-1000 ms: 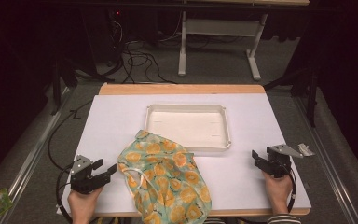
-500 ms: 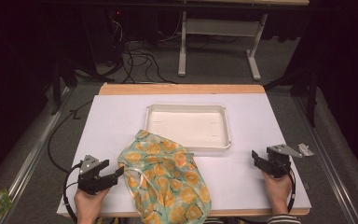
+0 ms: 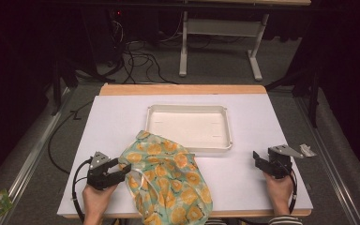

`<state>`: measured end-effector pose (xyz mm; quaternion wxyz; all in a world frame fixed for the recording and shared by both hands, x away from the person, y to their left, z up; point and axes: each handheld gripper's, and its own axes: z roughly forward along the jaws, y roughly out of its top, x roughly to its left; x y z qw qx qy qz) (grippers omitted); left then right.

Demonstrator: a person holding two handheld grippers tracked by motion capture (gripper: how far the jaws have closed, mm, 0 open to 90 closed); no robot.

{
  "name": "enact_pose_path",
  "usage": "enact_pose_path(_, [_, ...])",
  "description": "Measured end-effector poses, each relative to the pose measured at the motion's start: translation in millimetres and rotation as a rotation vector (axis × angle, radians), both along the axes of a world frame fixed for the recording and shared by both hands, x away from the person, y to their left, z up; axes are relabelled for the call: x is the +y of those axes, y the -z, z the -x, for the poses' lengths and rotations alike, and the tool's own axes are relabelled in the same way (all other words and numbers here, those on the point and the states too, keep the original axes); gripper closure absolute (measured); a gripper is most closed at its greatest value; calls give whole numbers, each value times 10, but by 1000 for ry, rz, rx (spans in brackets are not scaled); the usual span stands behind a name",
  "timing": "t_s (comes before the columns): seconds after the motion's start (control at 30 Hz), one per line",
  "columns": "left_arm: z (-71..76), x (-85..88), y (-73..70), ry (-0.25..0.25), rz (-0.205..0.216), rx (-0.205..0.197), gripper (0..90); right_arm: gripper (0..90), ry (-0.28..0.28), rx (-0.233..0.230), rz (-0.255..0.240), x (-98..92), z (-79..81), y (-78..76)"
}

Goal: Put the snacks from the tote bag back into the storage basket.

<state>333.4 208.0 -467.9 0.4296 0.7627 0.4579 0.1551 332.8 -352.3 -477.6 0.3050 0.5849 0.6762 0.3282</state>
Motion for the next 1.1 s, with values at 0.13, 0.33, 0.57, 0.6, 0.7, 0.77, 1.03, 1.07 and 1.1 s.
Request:
enact_pose_path(0.13, [13,-2,-13,32,24,4,583,366,2,3,0,4,0,0])
enact_pose_path(0.33, [38,-21,-23,74,27,-10,776,364,-4,1,7,4,-5,2])
enact_pose_path(0.57, [78,-64,-75,116,64,-39,891,362,-7,12,4,6,-12,2])
enact_pose_path(0.6, [79,-71,-83,123,65,-39,894,356,-14,9,10,8,-9,4])
enact_pose_path(0.7, [81,-99,-103,141,78,-44,897,342,-28,14,23,28,-14,6])
enact_pose_path(0.77, [78,-116,-117,150,80,-44,897,323,-36,16,32,35,-16,7])
enact_pose_path(1.03, [76,-176,-141,177,97,-48,898,283,-43,22,-1,5,-16,-4])
enact_pose_path(1.07, [76,-185,-146,180,96,-48,898,286,-41,21,-9,3,-14,-6])
enact_pose_path(1.1, [75,-193,-149,182,97,-51,898,288,-39,19,-11,2,-13,-8])
